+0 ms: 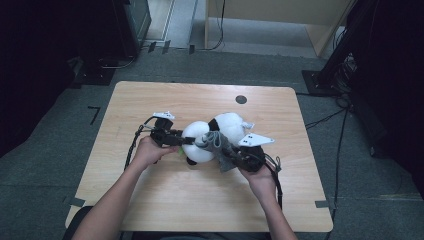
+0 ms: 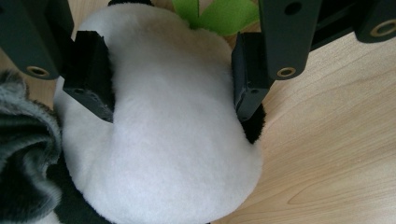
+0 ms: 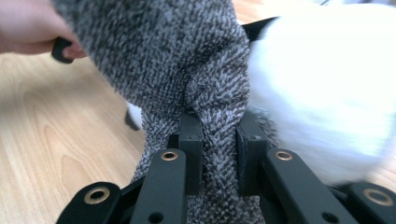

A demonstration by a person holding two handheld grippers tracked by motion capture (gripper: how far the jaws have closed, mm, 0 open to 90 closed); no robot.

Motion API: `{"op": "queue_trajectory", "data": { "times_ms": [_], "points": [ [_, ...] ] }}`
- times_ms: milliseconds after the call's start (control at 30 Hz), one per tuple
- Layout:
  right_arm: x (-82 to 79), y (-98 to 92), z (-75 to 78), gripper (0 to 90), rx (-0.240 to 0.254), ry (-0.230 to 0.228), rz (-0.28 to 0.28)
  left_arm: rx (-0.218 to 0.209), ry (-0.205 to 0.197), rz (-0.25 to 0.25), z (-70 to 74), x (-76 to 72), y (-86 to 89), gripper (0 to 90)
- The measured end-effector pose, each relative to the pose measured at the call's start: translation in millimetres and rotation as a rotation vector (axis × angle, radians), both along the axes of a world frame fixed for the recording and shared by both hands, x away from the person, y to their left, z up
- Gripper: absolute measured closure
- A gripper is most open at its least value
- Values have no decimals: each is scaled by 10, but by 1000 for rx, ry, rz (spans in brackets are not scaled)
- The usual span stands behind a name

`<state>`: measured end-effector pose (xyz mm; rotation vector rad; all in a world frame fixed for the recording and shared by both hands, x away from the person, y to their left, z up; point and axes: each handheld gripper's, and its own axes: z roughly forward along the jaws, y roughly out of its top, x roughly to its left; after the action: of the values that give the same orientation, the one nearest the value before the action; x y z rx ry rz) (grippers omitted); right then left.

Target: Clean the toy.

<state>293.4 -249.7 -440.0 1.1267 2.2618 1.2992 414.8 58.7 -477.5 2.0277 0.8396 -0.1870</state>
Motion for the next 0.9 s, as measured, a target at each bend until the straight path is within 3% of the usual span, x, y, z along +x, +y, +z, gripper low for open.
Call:
{"op": "queue_trajectory", "data": {
  "times_ms": [200, 333, 433, 533, 800, 900],
  "points": [
    [27, -298, 69, 779, 18, 11, -80, 2, 2, 0, 4, 0, -4, 407],
    [76, -490, 29, 780, 20, 48, -134, 1, 3, 0, 3, 3, -3, 407],
    [129, -617, -54, 781, -5, 80, -182, 1, 2, -1, 2, 3, -3, 407],
    [197, -722, -173, 782, 14, 137, -216, 1, 1, -2, 1, 3, -2, 407],
    [337, -783, -443, 782, -53, 250, -257, -3, 1, -2, -5, 8, 4, 405],
    [349, -818, -448, 784, -42, 264, -268, -7, 6, 0, -8, 12, 7, 404]
  ]
}}
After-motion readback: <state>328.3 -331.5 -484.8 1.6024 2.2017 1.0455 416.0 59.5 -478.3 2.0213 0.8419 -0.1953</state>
